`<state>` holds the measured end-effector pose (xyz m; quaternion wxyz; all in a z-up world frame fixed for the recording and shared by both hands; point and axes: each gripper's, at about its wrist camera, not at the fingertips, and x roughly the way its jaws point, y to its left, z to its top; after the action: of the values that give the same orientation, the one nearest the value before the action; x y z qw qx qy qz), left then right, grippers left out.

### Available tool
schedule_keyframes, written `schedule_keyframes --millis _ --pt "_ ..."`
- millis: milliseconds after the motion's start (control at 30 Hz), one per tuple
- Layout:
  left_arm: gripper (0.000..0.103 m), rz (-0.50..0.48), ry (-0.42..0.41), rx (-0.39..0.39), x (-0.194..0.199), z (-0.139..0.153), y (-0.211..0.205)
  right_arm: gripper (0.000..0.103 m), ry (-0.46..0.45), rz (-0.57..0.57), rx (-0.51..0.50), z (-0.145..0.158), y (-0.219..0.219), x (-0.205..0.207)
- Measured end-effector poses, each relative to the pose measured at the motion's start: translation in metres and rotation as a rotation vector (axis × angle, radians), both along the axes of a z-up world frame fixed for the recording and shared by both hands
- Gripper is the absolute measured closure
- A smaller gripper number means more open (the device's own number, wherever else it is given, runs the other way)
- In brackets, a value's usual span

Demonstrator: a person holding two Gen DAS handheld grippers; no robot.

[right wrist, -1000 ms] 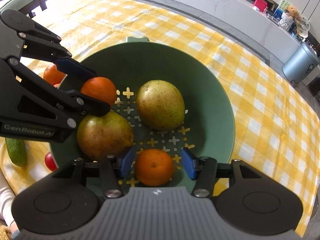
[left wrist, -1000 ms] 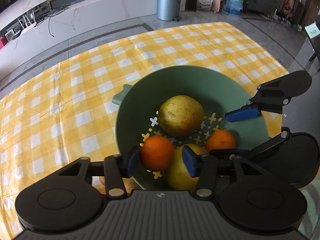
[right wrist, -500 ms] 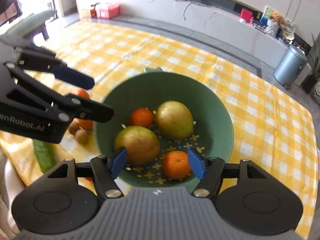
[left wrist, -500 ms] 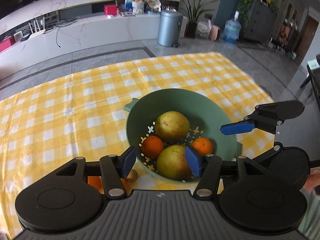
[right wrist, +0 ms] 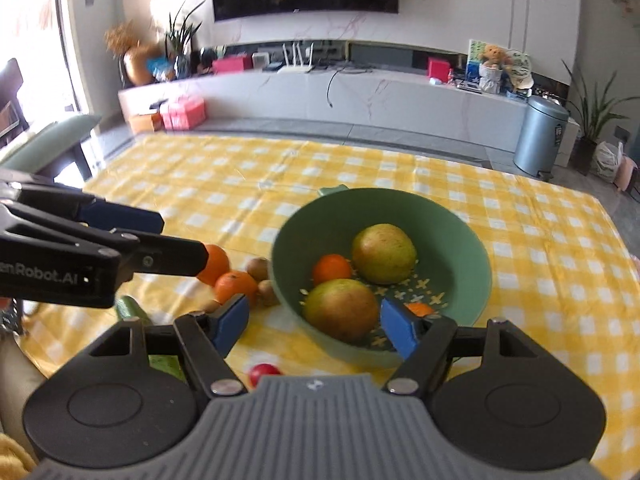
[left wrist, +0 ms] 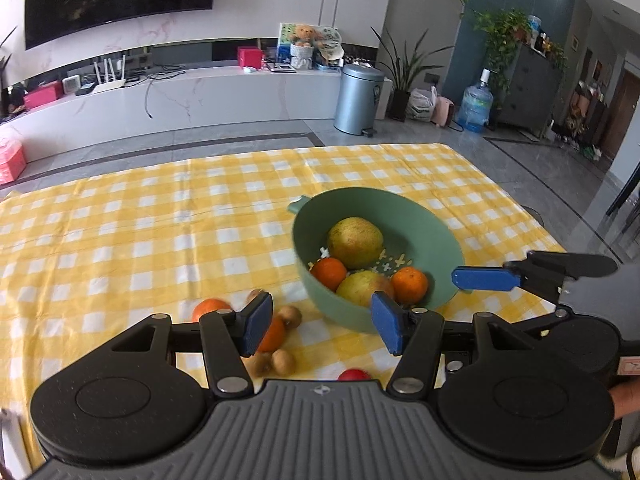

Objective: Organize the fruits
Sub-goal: 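Withdraw both tools from the colander toward the remaining oranges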

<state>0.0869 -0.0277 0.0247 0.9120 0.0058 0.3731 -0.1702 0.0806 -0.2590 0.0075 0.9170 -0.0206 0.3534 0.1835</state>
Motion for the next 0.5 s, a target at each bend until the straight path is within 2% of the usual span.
schedule_keyframes --millis 233,500 --pt "0.036 0.023 0.002 -0.037 -0.018 -0.019 0.025 0.033 -0.02 -0.07 0.06 -0.011 0.013 -0.028" --pt "0.036 0.056 0.027 -0.061 -0.028 -0.044 0.051 0.034 -0.001 -0.069 0.054 -0.032 0.026 -0.035"
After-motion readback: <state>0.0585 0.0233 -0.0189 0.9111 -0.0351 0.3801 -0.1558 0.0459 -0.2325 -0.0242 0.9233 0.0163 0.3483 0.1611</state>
